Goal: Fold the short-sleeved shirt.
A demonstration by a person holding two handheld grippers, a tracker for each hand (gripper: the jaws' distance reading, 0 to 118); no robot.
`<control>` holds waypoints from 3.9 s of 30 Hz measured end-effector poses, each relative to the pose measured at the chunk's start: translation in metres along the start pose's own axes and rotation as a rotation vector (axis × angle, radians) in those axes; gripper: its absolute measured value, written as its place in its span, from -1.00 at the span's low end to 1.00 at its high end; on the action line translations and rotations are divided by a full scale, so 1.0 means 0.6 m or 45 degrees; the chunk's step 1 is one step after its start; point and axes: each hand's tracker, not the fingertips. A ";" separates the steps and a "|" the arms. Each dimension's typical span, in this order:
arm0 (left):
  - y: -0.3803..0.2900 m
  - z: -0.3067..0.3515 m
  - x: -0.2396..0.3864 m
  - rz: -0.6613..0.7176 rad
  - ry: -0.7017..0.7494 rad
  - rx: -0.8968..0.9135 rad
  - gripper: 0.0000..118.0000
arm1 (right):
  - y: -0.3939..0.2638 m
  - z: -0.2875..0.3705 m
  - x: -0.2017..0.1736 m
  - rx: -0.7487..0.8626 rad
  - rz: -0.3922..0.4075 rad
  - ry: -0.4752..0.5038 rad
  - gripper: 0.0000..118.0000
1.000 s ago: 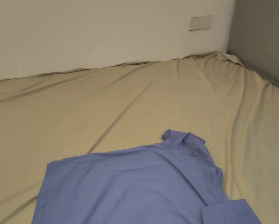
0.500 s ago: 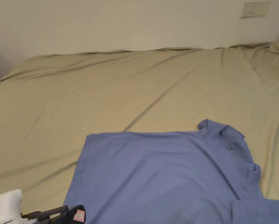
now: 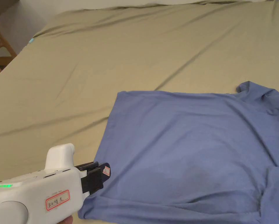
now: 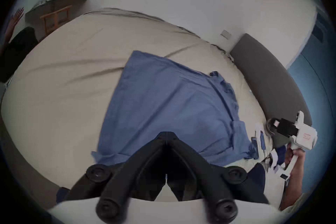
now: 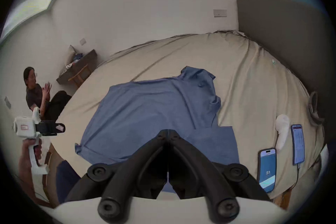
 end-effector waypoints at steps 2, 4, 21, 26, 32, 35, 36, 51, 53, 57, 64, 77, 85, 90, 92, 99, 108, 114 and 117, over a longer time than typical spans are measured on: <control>-0.007 0.000 -0.017 0.051 0.052 -0.020 -1.00 | 0.019 0.004 0.070 -0.011 0.004 0.001 -0.96; -0.006 0.001 -0.026 0.045 0.055 -0.020 -1.00 | 0.013 0.004 0.055 -0.014 -0.001 -0.003 -0.96; -0.087 -0.174 -0.139 0.013 0.435 -0.456 1.00 | 0.007 0.016 0.092 -0.122 0.012 -0.046 -0.96; -0.082 -0.151 -0.103 -0.017 0.449 -0.366 0.65 | -0.030 -0.002 0.140 -0.296 -0.008 -0.168 -0.96; -0.082 -0.103 -0.070 0.115 0.089 -0.269 -0.98 | -0.074 -0.017 0.218 -0.474 -0.083 -0.259 -0.96; -0.075 -0.087 -0.071 0.109 0.113 -0.264 -0.98 | -0.100 -0.044 0.280 -0.579 -0.212 -0.206 -0.39; -0.072 -0.081 -0.075 0.116 0.104 -0.264 -0.98 | -0.107 -0.054 0.293 -0.636 -0.228 -0.220 0.38; -0.067 -0.065 -0.102 0.246 0.085 -0.238 -0.98 | -0.145 -0.069 0.305 -0.668 -0.294 -0.128 -0.89; -0.062 -0.056 -0.105 0.270 0.054 -0.221 -0.98 | -0.126 -0.037 0.276 -0.602 -0.343 -0.068 -0.90; -0.041 -0.037 -0.107 0.356 -0.024 -0.185 -0.98 | -0.066 0.007 0.273 -0.465 -0.497 0.062 -0.90; 0.042 -0.045 -0.106 0.443 -0.128 -0.123 -0.98 | 0.044 -0.048 0.358 -0.367 -0.798 0.199 -0.90; 0.183 -0.313 -0.129 0.760 0.027 -0.127 -0.97 | 0.126 -0.344 0.359 -0.398 -0.801 -0.136 -0.90; 0.173 -0.387 -0.110 0.567 0.211 -0.081 -0.90 | 0.086 -0.401 0.324 -0.428 -0.633 -0.259 -0.90; 0.194 -0.337 -0.080 0.385 0.066 -0.113 0.56 | 0.123 -0.350 0.295 -0.447 -0.459 -0.191 0.46; 0.200 -0.273 -0.062 0.258 0.045 0.056 1.00 | 0.131 -0.269 0.266 -0.212 -0.440 -0.116 0.97; 0.075 -0.105 -0.011 -0.146 0.100 0.098 0.82 | 0.069 -0.096 0.193 0.041 -0.108 -0.090 0.48; 0.023 -0.175 -0.047 -0.150 0.309 0.032 -1.00 | -0.066 -0.070 0.095 -0.123 -0.049 0.016 -0.95; 0.096 -0.311 -0.088 -0.302 0.597 -0.071 0.79 | -0.014 -0.030 0.064 -0.081 -0.024 0.000 -0.95; 0.102 -0.357 -0.092 -0.381 0.553 -0.151 1.00 | -0.005 -0.021 0.056 -0.084 -0.041 -0.018 -0.95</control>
